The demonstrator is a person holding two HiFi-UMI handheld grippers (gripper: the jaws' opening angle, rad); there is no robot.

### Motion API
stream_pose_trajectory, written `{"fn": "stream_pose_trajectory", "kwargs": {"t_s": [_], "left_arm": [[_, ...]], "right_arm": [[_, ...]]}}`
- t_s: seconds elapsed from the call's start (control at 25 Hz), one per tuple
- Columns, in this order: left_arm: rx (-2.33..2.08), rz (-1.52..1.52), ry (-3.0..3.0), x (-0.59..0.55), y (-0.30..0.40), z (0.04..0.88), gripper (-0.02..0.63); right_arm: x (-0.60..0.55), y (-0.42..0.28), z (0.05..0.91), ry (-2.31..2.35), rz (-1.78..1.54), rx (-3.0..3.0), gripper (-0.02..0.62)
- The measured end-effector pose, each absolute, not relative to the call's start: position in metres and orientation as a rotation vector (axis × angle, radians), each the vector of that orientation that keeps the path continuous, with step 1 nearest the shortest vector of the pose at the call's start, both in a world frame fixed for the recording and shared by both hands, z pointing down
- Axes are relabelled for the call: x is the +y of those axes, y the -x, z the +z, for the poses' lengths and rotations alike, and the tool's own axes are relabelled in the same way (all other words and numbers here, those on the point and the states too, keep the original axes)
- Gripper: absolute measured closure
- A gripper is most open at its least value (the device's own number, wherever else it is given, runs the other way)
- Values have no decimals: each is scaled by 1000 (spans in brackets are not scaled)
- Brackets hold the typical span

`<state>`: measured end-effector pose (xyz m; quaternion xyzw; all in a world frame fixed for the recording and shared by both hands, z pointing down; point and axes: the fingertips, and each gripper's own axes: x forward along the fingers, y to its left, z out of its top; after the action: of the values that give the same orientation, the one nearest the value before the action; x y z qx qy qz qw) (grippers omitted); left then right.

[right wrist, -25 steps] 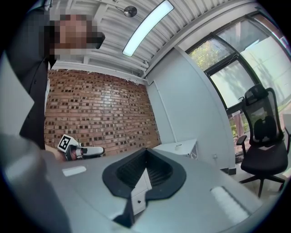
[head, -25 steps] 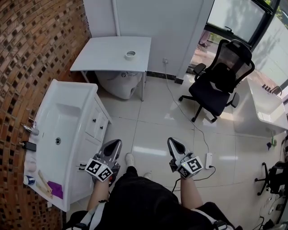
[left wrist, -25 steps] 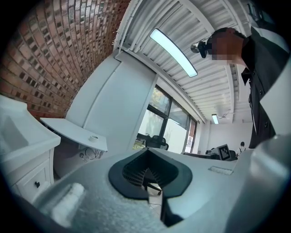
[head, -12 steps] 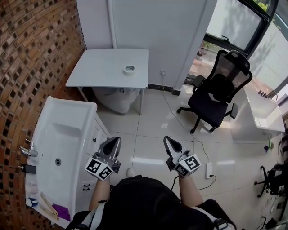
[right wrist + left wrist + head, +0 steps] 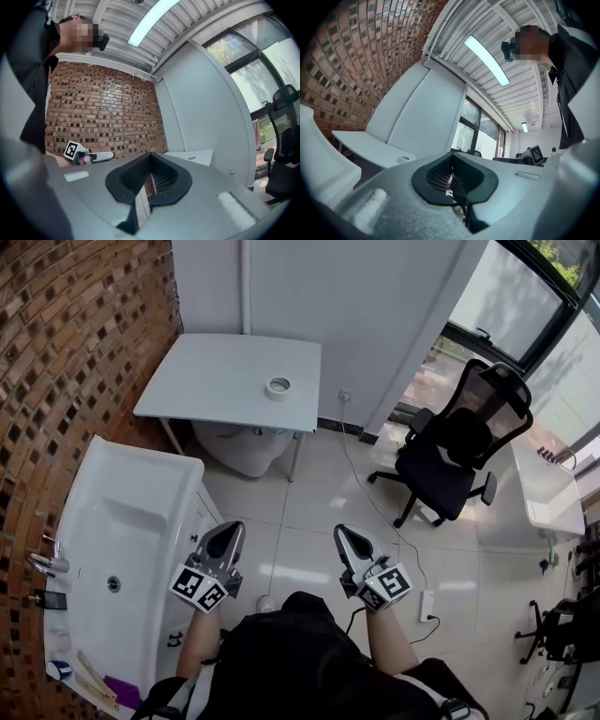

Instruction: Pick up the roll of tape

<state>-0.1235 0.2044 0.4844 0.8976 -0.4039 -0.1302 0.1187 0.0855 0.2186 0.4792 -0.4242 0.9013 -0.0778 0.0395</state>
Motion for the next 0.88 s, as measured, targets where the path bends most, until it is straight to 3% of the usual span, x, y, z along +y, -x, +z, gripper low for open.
{"fn": "stream_pose_trajectory", "kwargs": {"t_s": [0.44,0.88], "left_arm": [[-1184,-303,-2602,130,92,504,604],[-1281,-293,-2611,5,63,477,604]], "right_arm": [[118,-98,506,1223,-360,2798,590],[-18,-128,499,1116,-251,2829,590]]}}
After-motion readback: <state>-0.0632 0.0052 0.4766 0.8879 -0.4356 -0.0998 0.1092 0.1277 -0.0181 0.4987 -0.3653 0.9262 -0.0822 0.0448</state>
